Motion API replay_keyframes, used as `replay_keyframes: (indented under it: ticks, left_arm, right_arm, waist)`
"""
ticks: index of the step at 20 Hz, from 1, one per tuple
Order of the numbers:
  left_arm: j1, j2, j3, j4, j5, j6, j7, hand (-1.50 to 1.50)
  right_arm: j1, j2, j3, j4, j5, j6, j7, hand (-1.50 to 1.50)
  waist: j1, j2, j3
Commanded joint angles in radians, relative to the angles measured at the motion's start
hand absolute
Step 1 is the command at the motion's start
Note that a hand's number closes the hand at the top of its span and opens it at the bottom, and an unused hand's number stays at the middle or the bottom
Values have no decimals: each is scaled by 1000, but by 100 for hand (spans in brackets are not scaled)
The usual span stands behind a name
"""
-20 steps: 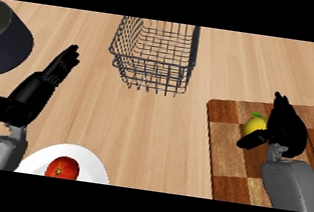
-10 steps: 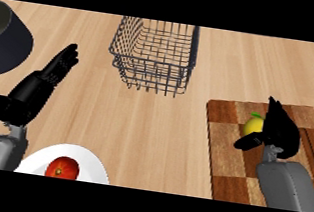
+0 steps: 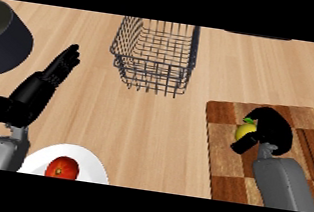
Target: Pick the lemon from the cutting board and place it in the basket
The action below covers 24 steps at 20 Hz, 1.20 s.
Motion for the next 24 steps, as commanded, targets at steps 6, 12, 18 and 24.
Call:
replay_keyframes:
  ticks: [6, 12, 18, 24]
  left_arm:
    - [-27, -19, -27, 12, -5, -16, -4, 0]
    - [-83, -22, -59, 54, -11, -48, -13, 0]
    - [-101, -29, -54, 52, -5, -44, 5, 0]
    - [-90, -18, -37, 76, -13, -39, -14, 0]
  right_arm:
    - [-72, 162, 371, -19, 89, 57, -17, 150]
    - [-241, 167, 726, -14, -38, -12, 19, 150]
    - [-351, 168, 902, -50, -229, -232, 172, 150]
    - [-396, 168, 935, -202, -296, -564, 187, 150]
  waist:
    - [56, 14, 11]
    - [130, 29, 12]
    - [128, 24, 13]
    - [99, 18, 13]
